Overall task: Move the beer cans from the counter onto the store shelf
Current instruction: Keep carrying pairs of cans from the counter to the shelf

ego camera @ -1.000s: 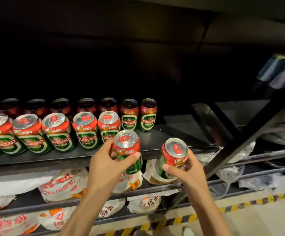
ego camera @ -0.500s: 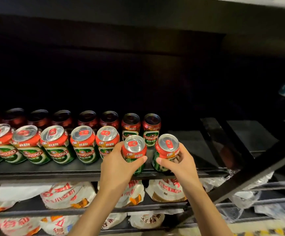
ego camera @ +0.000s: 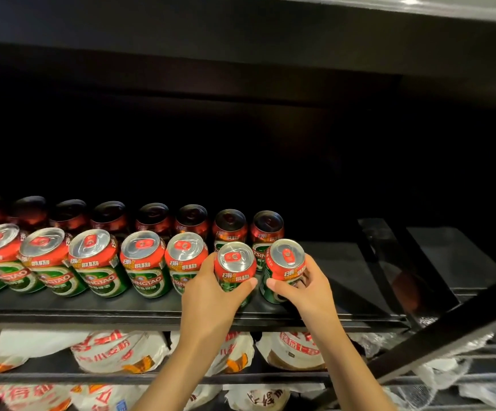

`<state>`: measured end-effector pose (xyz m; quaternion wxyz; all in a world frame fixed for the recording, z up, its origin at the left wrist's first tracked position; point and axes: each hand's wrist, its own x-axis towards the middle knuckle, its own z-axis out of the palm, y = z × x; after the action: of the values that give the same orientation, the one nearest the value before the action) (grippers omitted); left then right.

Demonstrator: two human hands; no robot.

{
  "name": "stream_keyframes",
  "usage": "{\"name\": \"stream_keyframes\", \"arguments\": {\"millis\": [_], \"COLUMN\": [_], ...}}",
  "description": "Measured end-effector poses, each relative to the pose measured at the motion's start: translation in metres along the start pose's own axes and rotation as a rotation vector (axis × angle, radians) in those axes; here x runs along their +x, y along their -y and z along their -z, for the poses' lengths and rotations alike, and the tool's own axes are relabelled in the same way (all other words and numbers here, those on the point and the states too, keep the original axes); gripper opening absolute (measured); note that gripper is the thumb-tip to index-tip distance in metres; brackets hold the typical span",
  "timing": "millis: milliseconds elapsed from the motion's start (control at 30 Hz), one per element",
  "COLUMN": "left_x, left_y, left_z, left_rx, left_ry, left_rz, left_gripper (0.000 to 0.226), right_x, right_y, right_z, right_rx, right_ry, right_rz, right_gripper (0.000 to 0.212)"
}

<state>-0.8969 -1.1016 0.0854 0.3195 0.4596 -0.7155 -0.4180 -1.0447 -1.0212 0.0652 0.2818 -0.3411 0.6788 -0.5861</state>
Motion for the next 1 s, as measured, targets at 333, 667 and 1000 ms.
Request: {"name": "stream_keyframes", "arguments": {"millis": [333,667,1000], "left_x": [-0.009,-0.025,-0.027], "left_y": [0.013,0.050,0.049], "left_z": [-0.011,-0.029,-0.044], "left_rx": [-0.140,-0.085,-0.031], "left_ry": [0.012,-0.014,-0.211], "left_rz": [-0.012,-0.007,-0.006], "left_gripper": [0.068,0.071,0.075], "right_x": [-0.004,-0.003,-0.005], "right_y": [-0.013,-0.031,-0.033], "right_z": [0.001,0.008,0.008], "right_rx": [-0.021,-0.097,-0.079], "right_ry": [0.035,0.105,0.084], "right_rz": [0.017,0.012,0.026], "right_gripper": [0.066,0.065,0.065]}}
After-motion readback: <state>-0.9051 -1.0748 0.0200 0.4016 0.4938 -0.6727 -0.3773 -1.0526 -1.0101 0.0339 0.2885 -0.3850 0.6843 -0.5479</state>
